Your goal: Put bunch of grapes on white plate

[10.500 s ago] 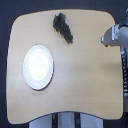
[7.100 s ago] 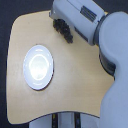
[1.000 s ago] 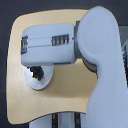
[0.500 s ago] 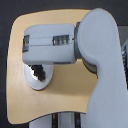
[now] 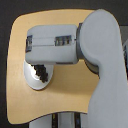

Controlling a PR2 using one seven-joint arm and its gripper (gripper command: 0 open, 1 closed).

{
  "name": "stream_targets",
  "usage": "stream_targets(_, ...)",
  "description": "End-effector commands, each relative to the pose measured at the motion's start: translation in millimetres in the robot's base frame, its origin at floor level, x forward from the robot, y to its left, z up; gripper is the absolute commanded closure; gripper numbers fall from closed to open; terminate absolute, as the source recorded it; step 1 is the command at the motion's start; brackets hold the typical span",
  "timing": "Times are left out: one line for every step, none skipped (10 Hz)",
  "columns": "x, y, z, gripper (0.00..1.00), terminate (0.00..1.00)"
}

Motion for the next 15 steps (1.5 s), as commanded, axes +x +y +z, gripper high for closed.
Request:
stream_targets(-1,-3,-3,1.0,0.0)
stream_targets(-1,-3,-3,1.0,0.0)
stream_targets(-5,1,-5,1.0,0.0)
stream_targets(-6,1,-6,1.0,0.0)
stream_targets(-9,3,-7,1.0,0.0)
stream_targets(-10,4,-8,1.0,0.0)
stream_targets(-10,5,-9,1.0,0.0)
stream_targets(-10,4,-9,1.0,0.0)
stream_targets(-9,3,-8,1.0,0.0)
stream_targets(-7,2,-7,1.0,0.0)
stream_targets(-6,1,-6,1.0,0.0)
stream_targets(-4,-2,-4,0.0,0.0)
stream_targets(-2,-5,-2,0.0,0.0)
stream_targets(0,-4,1,0.0,0.0)
stream_targets(1,-2,6,0.0,0.0)
